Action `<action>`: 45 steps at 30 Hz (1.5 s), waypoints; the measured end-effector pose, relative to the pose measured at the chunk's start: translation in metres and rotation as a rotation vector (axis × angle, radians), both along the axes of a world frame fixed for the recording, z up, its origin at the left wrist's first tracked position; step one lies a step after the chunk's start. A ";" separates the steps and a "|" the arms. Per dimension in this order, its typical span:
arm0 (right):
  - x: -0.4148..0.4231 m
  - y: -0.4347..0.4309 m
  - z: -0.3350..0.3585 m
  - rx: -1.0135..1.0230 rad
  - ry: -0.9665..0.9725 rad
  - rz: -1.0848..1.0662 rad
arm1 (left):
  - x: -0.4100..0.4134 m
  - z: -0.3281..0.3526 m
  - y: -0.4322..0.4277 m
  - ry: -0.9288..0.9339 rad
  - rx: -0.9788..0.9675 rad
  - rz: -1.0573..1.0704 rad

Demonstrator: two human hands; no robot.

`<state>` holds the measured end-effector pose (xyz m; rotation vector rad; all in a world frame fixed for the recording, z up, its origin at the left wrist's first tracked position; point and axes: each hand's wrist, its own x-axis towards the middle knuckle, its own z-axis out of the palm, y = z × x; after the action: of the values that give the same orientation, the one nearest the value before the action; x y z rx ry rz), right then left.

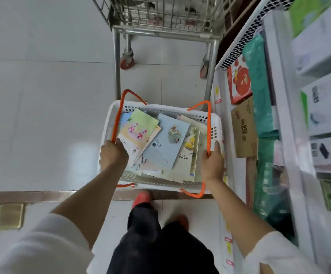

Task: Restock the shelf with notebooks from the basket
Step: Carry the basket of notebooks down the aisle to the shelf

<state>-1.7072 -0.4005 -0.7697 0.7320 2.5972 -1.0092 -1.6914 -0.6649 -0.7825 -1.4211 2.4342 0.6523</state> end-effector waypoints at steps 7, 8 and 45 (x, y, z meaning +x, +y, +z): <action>-0.038 -0.050 0.006 -0.555 -0.306 -0.335 | -0.024 0.020 0.016 0.159 0.452 0.289; -0.042 -0.049 0.004 -0.513 -0.351 -0.351 | -0.026 0.020 0.013 0.156 0.510 0.350; 0.221 0.012 0.107 -0.251 -0.776 -0.136 | 0.291 0.115 0.057 -0.210 0.862 0.378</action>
<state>-1.4862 -0.3883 -0.6626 0.9945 1.7462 -0.8366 -1.4008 -0.6076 -0.6678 -1.4341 1.4100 1.3366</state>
